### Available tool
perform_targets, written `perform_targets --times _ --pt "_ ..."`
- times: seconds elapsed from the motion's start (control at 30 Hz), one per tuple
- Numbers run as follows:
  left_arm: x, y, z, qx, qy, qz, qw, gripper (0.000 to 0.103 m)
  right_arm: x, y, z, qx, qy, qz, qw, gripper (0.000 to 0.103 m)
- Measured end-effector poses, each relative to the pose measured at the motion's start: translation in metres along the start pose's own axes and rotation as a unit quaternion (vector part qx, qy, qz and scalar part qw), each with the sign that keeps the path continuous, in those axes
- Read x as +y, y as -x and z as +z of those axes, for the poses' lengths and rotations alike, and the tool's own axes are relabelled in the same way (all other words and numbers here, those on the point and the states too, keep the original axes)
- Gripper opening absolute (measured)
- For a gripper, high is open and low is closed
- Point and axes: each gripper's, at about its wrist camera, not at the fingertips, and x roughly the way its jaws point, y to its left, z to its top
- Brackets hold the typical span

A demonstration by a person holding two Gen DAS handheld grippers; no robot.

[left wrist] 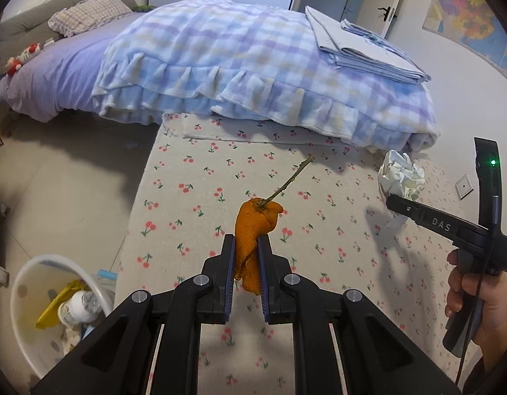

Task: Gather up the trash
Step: 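Grasp the crumpled white paper with the right tool while the left tool holds the chili, then carry the chili and crumpled paper over the wastebasket with both tools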

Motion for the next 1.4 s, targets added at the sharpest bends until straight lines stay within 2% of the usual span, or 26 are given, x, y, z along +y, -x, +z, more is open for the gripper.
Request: perform_targets --times 0.43,0.77,0.93,1.2,1.4 --pt "0.018 0.065 -0.038 0.003 0.005 0.005 1.0000 0.013 0.012 0.071 -0.049 0.020 0.013 -0.007 1.000 0.033" --pt "0.058 0.086 -0.064 0.009 0.039 0.001 0.9992 0.014 0.035 0.093 -0.085 0.039 0.021 0.032 0.999 0.033" --pt "0.088 0.097 -0.071 0.010 0.062 0.002 0.9980 0.014 0.065 0.085 -0.096 0.063 0.040 0.058 0.996 0.033" --pt "0.156 0.103 -0.083 0.011 0.118 0.033 0.9924 0.014 0.133 0.068 -0.102 0.081 0.087 0.103 0.987 0.033" --pt "0.192 0.103 -0.090 0.015 0.142 0.053 0.9883 0.014 0.187 0.050 -0.108 0.096 0.120 0.133 0.979 0.033"
